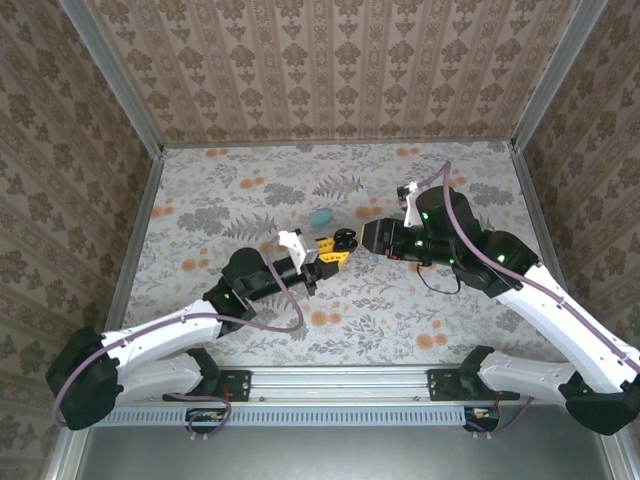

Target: Insert the wireless bluetooth earbuds into the charging case

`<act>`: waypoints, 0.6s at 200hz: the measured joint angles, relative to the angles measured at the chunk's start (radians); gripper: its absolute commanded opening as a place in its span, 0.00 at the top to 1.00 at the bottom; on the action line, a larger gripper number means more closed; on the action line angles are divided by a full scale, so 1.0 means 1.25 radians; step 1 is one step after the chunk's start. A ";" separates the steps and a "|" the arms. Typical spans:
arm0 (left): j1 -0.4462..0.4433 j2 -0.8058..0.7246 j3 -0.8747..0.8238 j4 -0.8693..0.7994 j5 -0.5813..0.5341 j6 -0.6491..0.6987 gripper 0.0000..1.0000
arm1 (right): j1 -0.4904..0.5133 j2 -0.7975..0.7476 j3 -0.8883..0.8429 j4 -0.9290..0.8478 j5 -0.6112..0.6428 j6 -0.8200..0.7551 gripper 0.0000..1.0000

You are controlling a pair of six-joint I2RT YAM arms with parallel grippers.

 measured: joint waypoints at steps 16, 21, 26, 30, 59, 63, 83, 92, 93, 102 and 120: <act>0.017 0.001 0.000 0.008 0.026 -0.012 1.00 | -0.005 -0.014 -0.002 0.007 0.002 -0.008 0.58; 0.024 0.001 0.000 0.012 0.037 -0.019 1.00 | -0.005 -0.017 -0.004 0.013 0.002 -0.013 0.61; 0.030 0.002 0.000 0.017 0.048 -0.025 1.00 | -0.006 -0.020 -0.007 0.020 -0.001 -0.016 0.64; 0.034 0.004 0.000 0.023 0.055 -0.031 1.00 | -0.007 -0.021 -0.009 0.026 -0.002 -0.015 0.66; 0.065 0.036 0.002 0.070 0.115 -0.080 1.00 | -0.009 -0.012 -0.015 0.062 -0.030 -0.034 0.73; 0.069 0.041 0.002 0.076 0.121 -0.087 1.00 | -0.009 -0.009 -0.015 0.067 -0.035 -0.035 0.73; 0.080 0.065 0.003 0.105 0.151 -0.121 1.00 | -0.009 0.009 -0.024 0.088 -0.056 -0.036 0.73; 0.085 0.071 0.004 0.117 0.160 -0.131 1.00 | -0.009 0.014 -0.035 0.095 -0.065 -0.036 0.73; 0.085 0.072 0.004 0.117 0.162 -0.133 1.00 | -0.009 0.014 -0.036 0.096 -0.065 -0.036 0.73; 0.086 0.076 0.006 0.127 0.170 -0.142 1.00 | -0.009 0.016 -0.049 0.102 -0.070 -0.036 0.73; 0.090 0.079 0.008 0.134 0.182 -0.154 1.00 | -0.010 0.016 -0.063 0.108 -0.074 -0.036 0.73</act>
